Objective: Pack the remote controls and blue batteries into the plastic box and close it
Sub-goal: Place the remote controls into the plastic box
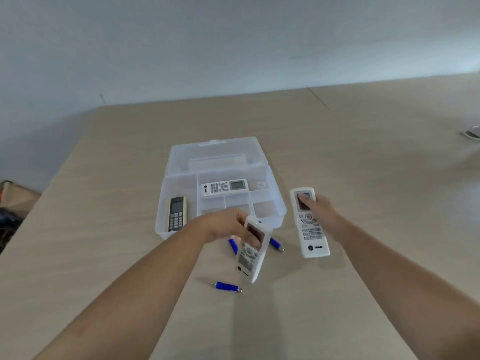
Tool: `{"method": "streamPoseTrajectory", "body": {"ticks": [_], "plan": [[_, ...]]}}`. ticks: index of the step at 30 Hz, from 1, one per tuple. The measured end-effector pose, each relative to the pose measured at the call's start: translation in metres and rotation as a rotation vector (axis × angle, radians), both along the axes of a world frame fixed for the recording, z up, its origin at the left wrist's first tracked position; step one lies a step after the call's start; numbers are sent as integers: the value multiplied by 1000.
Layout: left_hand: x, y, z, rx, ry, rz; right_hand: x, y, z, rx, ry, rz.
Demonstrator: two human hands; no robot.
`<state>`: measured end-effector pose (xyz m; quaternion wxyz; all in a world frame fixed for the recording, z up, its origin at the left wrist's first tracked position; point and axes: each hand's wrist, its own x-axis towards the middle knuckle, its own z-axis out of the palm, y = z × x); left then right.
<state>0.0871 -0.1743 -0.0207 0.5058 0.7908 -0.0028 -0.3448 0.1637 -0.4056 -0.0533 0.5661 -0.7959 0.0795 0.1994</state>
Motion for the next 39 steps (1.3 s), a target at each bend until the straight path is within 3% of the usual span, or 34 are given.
{"method": "streamPoseTrajectory", "body": {"ticks": [6,9,15,19,26,28,31,32,36,39], "plan": [[6,58,23,-401,111,499,39,53,45,36,-120,103],[14,82,26,-261,164,678,56,77,52,115,-112,91],[35,116,37,96,241,441,84,131,24,268,59,-160],[60,137,26,68,176,535,93,159,-6,324,154,-255],[88,156,-1,41,69,621,105,192,-31,362,287,-215],[94,154,-5,41,19,650,108,198,-36,221,255,-197],[102,149,-10,75,-65,665,107,198,-37,-349,8,33],[103,148,-11,96,-89,660,107,197,-38,-442,-39,101],[106,141,-13,145,-195,634,101,197,-46,-686,-96,266],[109,136,-15,194,-287,581,99,198,-47,-749,-176,240]]}}
